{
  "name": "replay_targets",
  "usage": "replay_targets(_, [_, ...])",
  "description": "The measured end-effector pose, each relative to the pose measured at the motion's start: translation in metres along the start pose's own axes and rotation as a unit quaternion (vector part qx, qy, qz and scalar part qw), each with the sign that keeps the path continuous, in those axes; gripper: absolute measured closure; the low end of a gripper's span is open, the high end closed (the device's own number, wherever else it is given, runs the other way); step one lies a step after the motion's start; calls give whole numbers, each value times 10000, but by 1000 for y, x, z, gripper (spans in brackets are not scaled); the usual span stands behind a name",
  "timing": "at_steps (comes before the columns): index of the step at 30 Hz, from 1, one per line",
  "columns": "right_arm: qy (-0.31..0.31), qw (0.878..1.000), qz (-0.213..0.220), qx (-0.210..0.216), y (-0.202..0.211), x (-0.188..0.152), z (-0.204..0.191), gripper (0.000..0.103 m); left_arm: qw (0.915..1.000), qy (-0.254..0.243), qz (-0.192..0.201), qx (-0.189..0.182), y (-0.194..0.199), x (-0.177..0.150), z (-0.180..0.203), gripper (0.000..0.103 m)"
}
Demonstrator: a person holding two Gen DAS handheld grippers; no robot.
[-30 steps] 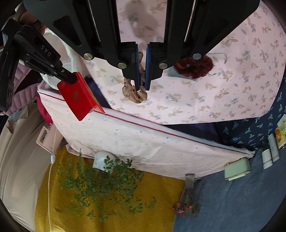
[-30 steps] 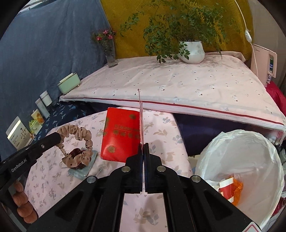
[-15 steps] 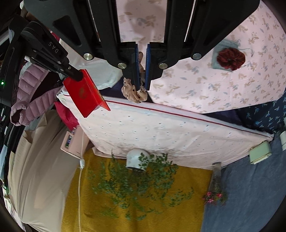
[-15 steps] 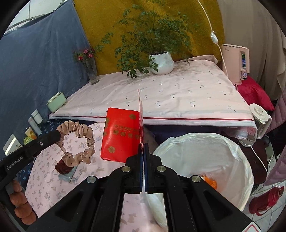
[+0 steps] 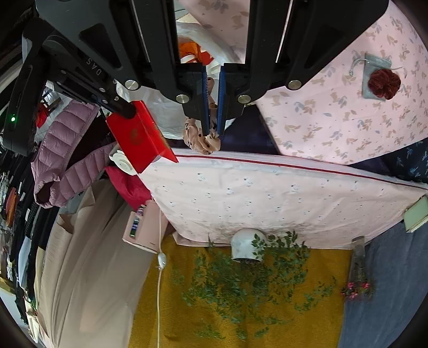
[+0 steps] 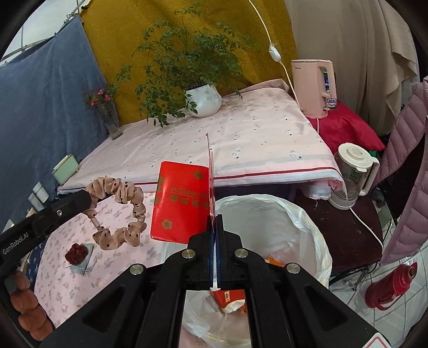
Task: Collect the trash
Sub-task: 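Open both grippers over the bin, dropping the envelope and scrunchie, then return both grippers to the table above the dark red scrunchie and pouch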
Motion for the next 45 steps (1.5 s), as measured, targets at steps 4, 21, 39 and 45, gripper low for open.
replay_targets(4, [-92, 9999, -40, -108, 1, -4, 14, 102, 9999, -82, -58, -103, -7, -2, 13, 98])
replay_targets(21, [-182, 9985, 164, -487, 8, -8, 30, 50, 9993, 183, -319, 27, -24, -11, 14, 40])
replay_targets(39, [105, 9995, 125, -286, 8, -4, -4, 50, 9986, 345, -221, 348, -4, -15, -24, 40])
replay_targets(45, [224, 9996, 64, -165, 4, -7, -22, 50, 9976, 422, -178, 525, 6, -17, -45, 40])
Point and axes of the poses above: each gripper's, at about its wrist camera, not at the fingertips, and y roughly against the way its jaws point, z to its right, x to its top, the point moved 1 cm from there along -y, roughly the way its jaws point, and after that the axes turned 9 degrees about z, right-handed, at the moved point
